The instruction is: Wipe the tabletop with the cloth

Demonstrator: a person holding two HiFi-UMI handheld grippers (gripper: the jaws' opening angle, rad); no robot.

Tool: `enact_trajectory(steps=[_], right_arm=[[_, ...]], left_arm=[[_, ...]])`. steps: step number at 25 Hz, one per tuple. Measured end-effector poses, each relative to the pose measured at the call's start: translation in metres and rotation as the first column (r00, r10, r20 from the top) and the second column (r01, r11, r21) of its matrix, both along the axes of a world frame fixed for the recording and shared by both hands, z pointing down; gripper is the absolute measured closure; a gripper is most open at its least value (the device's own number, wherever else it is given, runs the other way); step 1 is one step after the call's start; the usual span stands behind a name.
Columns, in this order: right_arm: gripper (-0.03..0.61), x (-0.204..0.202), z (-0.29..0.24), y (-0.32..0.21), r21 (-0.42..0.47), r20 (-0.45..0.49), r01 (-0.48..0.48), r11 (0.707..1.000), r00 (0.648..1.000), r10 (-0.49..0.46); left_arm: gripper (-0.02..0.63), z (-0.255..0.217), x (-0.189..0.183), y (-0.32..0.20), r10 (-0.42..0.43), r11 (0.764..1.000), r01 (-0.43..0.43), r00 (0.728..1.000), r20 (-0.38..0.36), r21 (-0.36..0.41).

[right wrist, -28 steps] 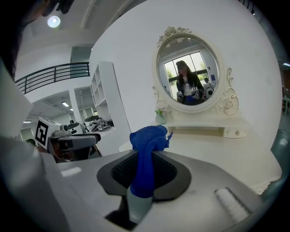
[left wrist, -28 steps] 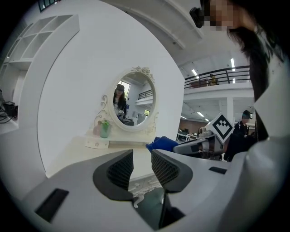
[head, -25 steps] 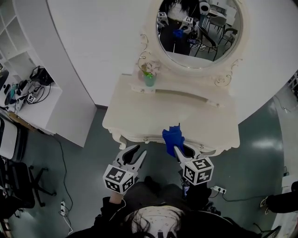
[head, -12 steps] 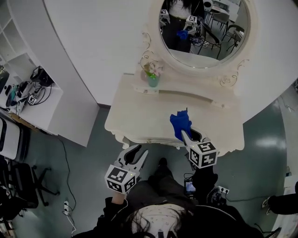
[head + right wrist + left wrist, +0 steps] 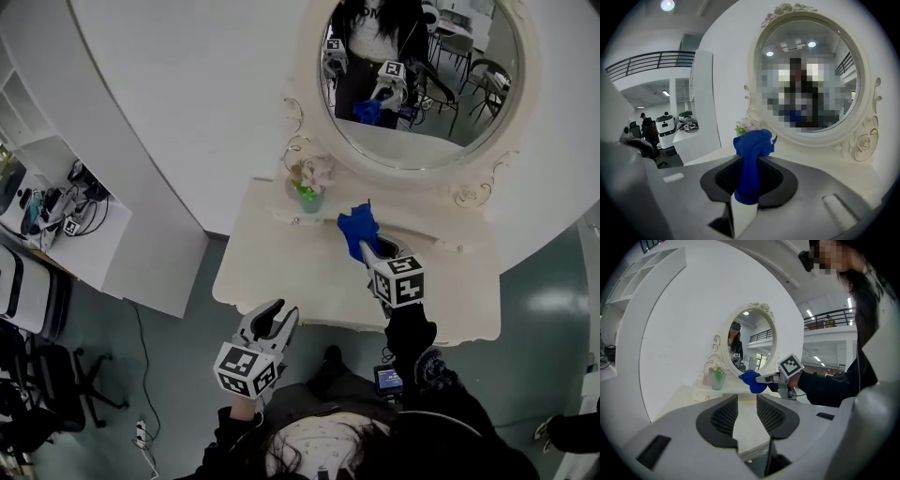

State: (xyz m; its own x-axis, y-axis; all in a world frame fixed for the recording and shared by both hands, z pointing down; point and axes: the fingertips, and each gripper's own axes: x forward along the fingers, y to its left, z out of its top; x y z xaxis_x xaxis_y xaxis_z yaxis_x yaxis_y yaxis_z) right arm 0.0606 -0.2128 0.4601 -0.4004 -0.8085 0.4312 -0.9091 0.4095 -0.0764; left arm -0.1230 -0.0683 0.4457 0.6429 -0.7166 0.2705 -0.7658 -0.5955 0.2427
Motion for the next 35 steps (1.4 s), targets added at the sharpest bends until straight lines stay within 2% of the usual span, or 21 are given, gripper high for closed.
enact_trajectory(steps=[5,10,15,19,26,31,35], right_arm=[[0.491,0.009,0.026,-0.071,-0.023,-0.021,-0.023,0.999,1.0,0.023],[0.491,0.01,0.063,-0.12,-0.051,-0.121,0.011,0.999,0.993,-0.017],[0.492,0.028,0.105,-0.14,-0.098,-0.257,0.016,0.995,0.966,-0.041],[0.492,0.054,0.106,-0.14,-0.09,-0.241,-0.004,0.996,0.97,-0.018],[0.492,0.136,0.106,-0.13,-0.071,-0.208,-0.12,0.99,0.973,0.103],[0.492,0.219,0.111,-0.105,-0.074,-0.298,-0.251,0.965,0.929,0.219],[0.492,0.282,0.112,-0.082,-0.081,-0.325,-0.352,0.933,0.894,0.309]], left_arm=[[0.49,0.006,-0.005,-0.029,-0.062,0.998,0.062,0.998,0.008,-0.026],[0.49,0.016,-0.014,-0.047,-0.122,0.99,0.123,0.992,0.022,-0.067],[0.489,0.02,-0.002,-0.062,-0.108,0.99,0.11,0.994,0.03,-0.084],[0.489,0.024,0.015,-0.073,-0.066,0.993,0.069,0.997,0.041,-0.094],[0.489,0.024,0.05,-0.089,0.02,0.996,-0.017,0.999,0.04,-0.089],[0.489,0.024,0.078,-0.099,0.097,0.992,-0.094,0.995,0.037,-0.086],[0.491,0.025,0.103,-0.101,0.164,0.983,-0.16,0.986,0.038,-0.085]])
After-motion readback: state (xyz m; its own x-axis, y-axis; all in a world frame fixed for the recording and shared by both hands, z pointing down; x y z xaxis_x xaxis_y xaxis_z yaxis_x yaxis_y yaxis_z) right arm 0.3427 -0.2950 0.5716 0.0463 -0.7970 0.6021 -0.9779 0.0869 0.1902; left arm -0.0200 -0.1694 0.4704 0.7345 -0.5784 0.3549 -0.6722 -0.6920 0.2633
